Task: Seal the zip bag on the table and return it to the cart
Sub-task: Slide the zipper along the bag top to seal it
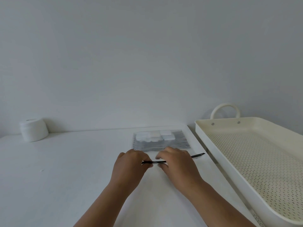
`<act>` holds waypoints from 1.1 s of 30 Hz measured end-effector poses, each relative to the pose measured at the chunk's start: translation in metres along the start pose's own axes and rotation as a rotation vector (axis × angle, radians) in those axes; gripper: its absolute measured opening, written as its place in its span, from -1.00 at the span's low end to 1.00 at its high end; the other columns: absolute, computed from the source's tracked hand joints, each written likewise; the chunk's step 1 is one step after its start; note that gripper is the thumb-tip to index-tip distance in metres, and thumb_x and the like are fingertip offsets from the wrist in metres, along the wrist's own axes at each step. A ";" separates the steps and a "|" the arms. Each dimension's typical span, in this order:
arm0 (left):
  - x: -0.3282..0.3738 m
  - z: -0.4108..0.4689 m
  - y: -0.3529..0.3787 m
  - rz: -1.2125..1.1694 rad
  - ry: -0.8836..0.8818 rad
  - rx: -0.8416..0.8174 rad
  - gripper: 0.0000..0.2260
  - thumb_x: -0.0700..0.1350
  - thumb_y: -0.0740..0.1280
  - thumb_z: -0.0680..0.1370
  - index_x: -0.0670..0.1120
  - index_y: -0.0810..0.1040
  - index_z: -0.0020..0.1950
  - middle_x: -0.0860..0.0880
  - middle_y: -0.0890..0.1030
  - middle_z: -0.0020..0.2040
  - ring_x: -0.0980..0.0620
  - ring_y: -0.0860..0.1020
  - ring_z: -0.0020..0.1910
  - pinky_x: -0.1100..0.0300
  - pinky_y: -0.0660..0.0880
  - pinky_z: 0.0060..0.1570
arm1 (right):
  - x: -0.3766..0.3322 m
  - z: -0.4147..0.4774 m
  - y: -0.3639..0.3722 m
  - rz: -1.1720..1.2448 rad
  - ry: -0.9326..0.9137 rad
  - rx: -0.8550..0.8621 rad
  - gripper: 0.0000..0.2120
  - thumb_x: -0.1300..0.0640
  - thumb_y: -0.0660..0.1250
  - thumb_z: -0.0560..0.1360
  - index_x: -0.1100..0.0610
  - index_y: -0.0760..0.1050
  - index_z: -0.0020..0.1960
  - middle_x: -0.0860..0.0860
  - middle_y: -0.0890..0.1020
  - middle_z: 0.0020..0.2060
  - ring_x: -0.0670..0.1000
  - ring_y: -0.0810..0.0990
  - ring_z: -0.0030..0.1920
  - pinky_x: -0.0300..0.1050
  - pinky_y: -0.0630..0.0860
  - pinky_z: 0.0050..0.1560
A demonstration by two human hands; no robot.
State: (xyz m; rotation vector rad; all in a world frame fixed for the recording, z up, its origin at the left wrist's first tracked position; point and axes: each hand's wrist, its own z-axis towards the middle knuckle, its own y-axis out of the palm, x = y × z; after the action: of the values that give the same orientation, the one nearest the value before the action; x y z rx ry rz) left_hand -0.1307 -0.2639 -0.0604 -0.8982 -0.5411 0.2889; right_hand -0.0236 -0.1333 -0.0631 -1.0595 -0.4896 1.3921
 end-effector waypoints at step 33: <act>-0.008 -0.001 -0.011 -0.122 -0.056 0.017 -0.94 0.02 0.42 0.47 0.09 0.61 -0.18 0.17 0.55 -0.22 0.14 0.49 -0.14 0.24 0.37 -0.15 | 0.013 -0.004 -0.005 0.169 0.060 -0.014 -0.95 0.11 0.32 0.52 0.02 0.54 -0.12 -0.13 0.60 -0.17 -0.03 0.53 -0.09 -0.07 0.48 -0.07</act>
State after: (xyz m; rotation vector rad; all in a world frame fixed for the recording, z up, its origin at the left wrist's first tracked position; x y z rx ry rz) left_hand -0.1363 -0.2745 -0.0544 -0.8386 -0.6421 0.2082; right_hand -0.0152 -0.1219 -0.0641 -1.1716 -0.3734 1.5019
